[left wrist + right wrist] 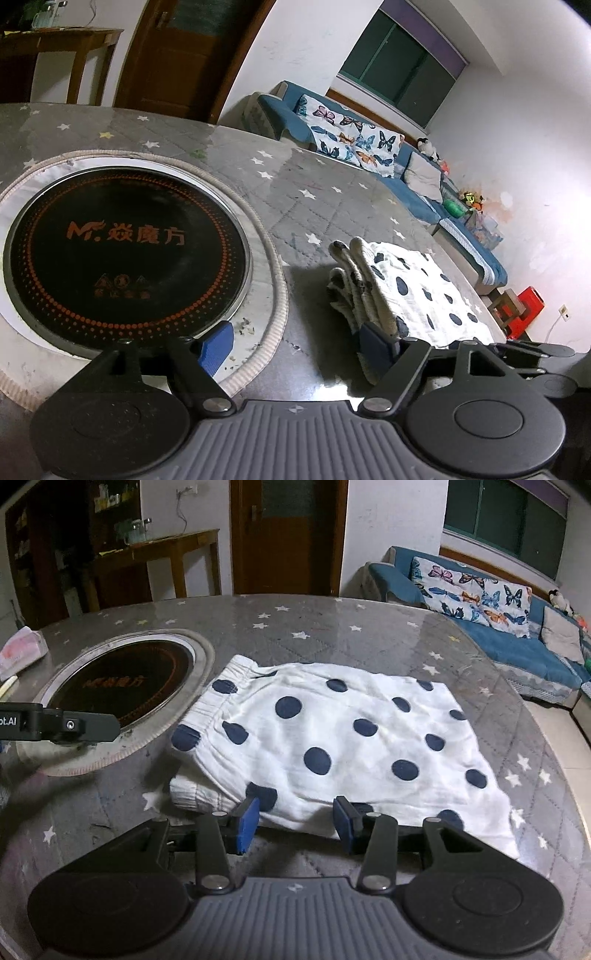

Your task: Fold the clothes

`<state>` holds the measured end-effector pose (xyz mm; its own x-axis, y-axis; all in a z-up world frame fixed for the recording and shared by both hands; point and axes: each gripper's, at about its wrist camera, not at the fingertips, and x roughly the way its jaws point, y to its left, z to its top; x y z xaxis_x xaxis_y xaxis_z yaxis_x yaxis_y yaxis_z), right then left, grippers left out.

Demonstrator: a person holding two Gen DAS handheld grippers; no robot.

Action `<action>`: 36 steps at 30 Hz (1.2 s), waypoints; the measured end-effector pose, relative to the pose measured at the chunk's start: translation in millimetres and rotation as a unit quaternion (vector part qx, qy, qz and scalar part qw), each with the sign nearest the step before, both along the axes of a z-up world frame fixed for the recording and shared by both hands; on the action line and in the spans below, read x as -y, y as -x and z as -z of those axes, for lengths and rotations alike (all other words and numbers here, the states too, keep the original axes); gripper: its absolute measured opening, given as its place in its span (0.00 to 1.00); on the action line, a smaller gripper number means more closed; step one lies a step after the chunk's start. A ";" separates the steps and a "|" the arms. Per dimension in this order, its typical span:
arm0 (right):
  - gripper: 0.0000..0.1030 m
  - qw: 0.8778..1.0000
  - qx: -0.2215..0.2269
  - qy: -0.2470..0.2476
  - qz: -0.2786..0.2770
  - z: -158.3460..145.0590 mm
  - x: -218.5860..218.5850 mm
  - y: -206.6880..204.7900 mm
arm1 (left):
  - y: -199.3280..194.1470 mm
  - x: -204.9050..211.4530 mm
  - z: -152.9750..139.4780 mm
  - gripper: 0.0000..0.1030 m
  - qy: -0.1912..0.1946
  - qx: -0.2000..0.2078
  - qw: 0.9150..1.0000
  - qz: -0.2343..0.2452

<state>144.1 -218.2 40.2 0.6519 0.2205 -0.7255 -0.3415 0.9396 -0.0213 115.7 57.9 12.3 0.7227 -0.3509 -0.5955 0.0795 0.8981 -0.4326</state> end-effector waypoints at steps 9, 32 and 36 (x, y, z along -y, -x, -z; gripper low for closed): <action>0.44 0.999 0.007 -0.016 0.040 5.8 14.1 -12.9 | 0.6 -1.4 0.9 0.78 0.003 -0.003 1.000 -0.003; 0.59 0.995 0.011 -0.032 0.091 19.2 46.2 -13.4 | -1.4 16.9 -6.2 0.87 -0.006 0.005 1.000 0.018; 0.67 0.994 0.017 -0.044 0.103 16.2 51.5 -15.5 | -2.8 20.6 -7.1 0.88 -0.006 0.006 1.000 0.022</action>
